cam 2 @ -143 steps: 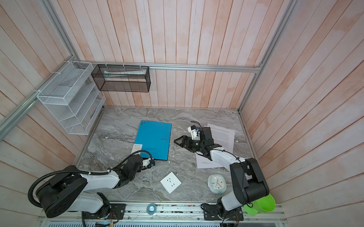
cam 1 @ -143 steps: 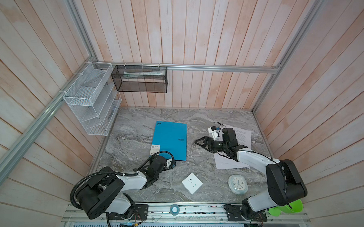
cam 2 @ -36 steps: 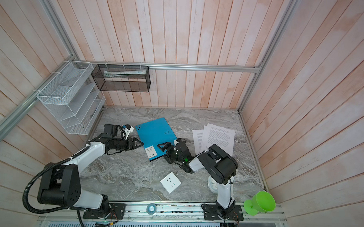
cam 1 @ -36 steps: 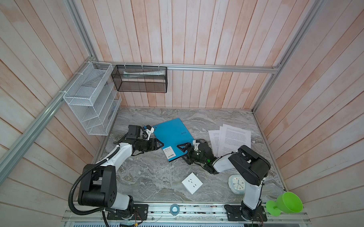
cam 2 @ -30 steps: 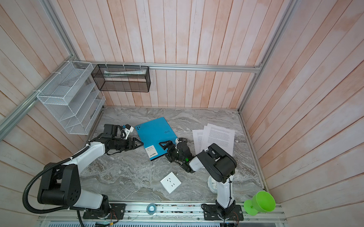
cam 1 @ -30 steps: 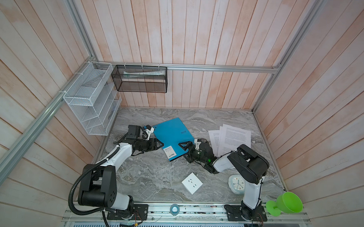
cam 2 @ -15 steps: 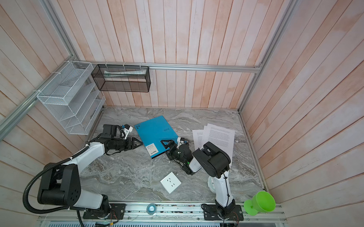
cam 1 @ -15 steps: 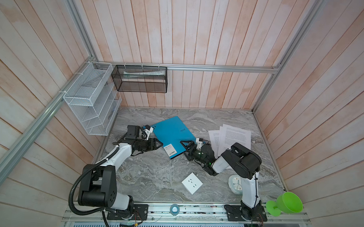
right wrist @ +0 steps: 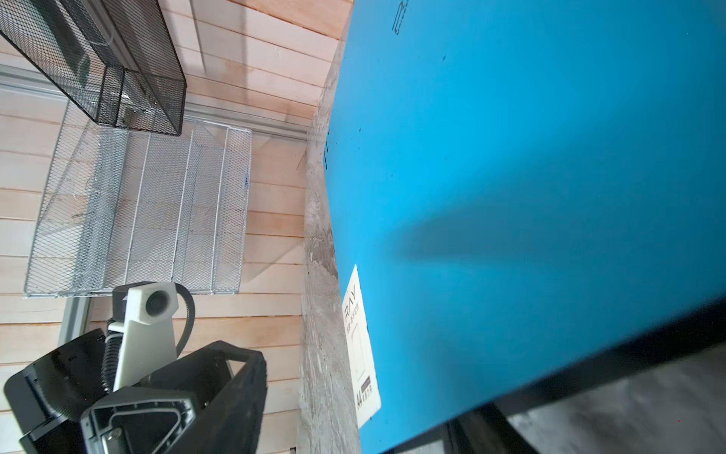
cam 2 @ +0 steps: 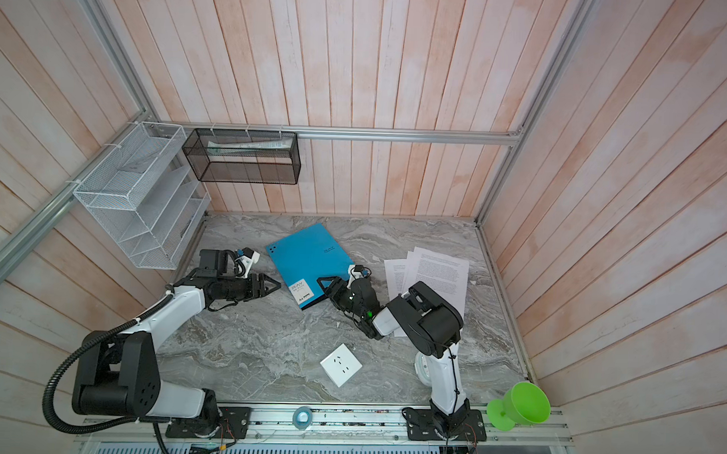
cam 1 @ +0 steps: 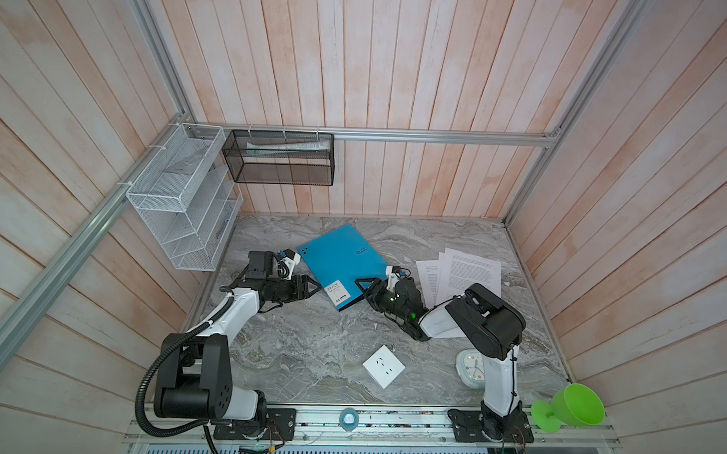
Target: Put the files into the folder
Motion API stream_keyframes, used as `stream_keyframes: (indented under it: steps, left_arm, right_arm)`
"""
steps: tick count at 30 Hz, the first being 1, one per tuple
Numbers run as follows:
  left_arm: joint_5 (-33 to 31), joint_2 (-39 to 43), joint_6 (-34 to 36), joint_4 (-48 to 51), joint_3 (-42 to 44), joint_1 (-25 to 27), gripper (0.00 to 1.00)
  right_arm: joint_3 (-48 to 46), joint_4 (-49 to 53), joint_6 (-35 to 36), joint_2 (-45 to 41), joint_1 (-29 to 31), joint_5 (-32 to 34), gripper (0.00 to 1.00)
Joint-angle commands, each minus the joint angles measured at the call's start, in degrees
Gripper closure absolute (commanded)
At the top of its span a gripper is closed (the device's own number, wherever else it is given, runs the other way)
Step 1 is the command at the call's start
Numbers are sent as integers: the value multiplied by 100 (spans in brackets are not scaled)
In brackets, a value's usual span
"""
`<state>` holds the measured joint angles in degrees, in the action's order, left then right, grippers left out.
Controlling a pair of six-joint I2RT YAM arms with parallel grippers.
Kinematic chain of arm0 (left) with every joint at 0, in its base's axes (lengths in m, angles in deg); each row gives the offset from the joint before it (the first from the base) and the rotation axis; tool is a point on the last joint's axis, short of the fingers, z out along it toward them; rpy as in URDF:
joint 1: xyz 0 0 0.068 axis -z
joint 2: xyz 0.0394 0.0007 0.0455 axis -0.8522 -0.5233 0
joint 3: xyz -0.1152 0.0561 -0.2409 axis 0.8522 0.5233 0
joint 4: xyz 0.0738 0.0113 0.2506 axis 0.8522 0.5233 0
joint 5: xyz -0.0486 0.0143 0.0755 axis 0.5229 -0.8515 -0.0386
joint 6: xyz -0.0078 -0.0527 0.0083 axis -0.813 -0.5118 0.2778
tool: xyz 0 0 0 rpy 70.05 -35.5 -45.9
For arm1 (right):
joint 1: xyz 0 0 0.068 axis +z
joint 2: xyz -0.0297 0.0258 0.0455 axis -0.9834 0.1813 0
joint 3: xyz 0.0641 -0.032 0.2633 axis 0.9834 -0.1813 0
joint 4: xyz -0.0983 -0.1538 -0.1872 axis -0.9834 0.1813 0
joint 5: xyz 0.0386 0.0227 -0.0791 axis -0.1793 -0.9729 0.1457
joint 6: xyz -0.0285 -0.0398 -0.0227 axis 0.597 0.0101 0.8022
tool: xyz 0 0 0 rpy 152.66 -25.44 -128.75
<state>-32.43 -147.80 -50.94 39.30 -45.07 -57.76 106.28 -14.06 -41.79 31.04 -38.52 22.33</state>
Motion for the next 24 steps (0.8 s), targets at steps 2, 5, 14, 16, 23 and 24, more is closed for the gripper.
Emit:
stream_keyframes:
  steps: [2,5,14,16,23,24]
  left_arm:
    - [-69,86,22,-128,94,-52,32]
    - [-74,91,12,-128,94,-69,32]
    - [155,166,112,-68,-6,-295,28]
    - [263,215,172,-19,-71,-359,27]
    - [371,499,372,184,-372,-415,26]
    - [372,537,449,254,-479,-420,26]
  right_arm:
    - [216,457,695,-232,-26,72,50]
    - [272,590,916,-288,-3,118,57]
    - [640,1481,2043,-721,282,500,78]
    - [789,1772,2410,-832,399,667,78]
    - [1259,2449,3280,-942,675,1007,74]
    - [1348,2575,3412,-944,715,1070,72]
